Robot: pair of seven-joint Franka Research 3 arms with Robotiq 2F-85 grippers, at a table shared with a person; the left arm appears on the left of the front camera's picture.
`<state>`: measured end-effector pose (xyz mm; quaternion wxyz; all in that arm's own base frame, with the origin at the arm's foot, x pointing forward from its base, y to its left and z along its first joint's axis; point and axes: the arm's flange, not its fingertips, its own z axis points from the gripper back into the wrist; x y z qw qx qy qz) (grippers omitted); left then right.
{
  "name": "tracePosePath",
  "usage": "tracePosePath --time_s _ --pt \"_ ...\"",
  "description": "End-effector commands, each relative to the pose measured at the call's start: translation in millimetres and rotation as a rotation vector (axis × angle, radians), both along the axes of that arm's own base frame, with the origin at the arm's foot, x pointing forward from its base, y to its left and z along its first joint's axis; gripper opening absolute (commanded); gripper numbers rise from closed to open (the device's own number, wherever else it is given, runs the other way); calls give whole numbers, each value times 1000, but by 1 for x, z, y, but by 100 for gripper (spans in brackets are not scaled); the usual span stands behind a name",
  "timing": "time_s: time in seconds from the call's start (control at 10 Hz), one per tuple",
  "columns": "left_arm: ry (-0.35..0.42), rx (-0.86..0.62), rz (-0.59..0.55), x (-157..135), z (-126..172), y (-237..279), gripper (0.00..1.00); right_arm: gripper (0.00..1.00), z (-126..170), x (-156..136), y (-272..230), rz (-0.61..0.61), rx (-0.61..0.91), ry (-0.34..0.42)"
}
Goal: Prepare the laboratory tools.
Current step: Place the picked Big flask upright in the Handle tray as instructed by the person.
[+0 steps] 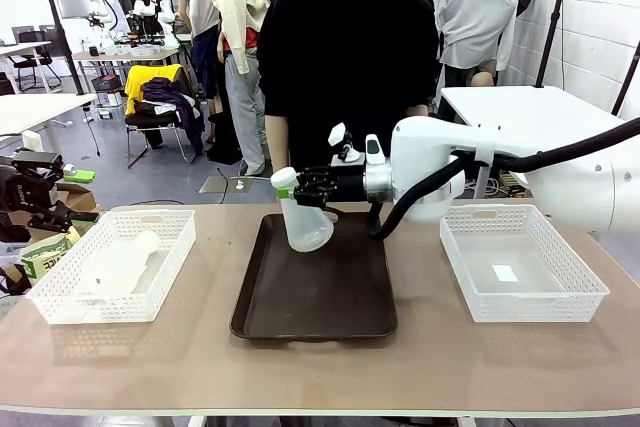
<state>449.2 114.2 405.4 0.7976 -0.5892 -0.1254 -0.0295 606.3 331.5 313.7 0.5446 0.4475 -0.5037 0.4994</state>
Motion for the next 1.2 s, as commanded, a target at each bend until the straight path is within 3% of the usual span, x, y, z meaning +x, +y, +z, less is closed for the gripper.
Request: tracePosePath --time_s 0.0,0.2,0.7,0.8,1.1 --pt "-4 -1 2 -1 2 1 100 0 -21 7 7 26 18 3" --pt "-4 -1 2 -1 2 1 100 0 -25 6 6 30 36 4" --pt "-4 -1 2 -1 2 1 100 93 -20 -1 -8 -3 20 16" --pt "-4 -1 2 -1 2 1 100 100 -15 -4 -12 -19 2 15" --pt "-4 -1 2 -1 2 1 100 100 -3 -14 -22 -71 -42 18"
